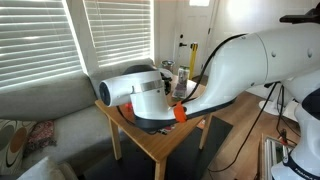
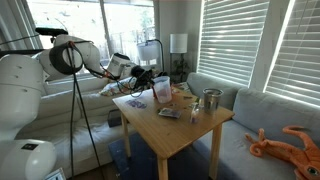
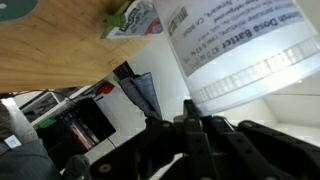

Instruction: Position the jar upright

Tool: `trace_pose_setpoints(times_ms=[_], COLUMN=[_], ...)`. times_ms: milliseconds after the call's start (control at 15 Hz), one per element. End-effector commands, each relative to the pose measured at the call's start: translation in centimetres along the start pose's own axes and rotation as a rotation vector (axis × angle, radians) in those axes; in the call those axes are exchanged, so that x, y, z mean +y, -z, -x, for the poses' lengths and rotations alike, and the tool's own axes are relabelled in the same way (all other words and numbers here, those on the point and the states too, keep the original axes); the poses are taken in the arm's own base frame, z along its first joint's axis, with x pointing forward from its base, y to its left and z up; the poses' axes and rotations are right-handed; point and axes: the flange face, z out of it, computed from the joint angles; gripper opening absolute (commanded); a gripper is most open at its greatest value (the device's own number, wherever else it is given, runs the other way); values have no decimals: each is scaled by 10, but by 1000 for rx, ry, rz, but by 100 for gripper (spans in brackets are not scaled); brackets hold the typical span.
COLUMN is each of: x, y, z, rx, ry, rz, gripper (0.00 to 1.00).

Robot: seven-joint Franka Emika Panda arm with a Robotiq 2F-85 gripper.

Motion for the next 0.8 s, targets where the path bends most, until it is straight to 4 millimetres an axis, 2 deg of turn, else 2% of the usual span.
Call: trace_pose_setpoints(times_ms=[0, 200, 400, 667, 733], x=[-6, -11, -6, 7, 11], y=[4, 1, -1, -15, -17], z=[-31, -37, -42, -30, -28], rx=[-39, -89, -106, -99, -68], ry=[-52, -43, -11, 87, 117], rz=[30, 61, 106, 195, 220], gripper=[1, 1, 1, 1, 30])
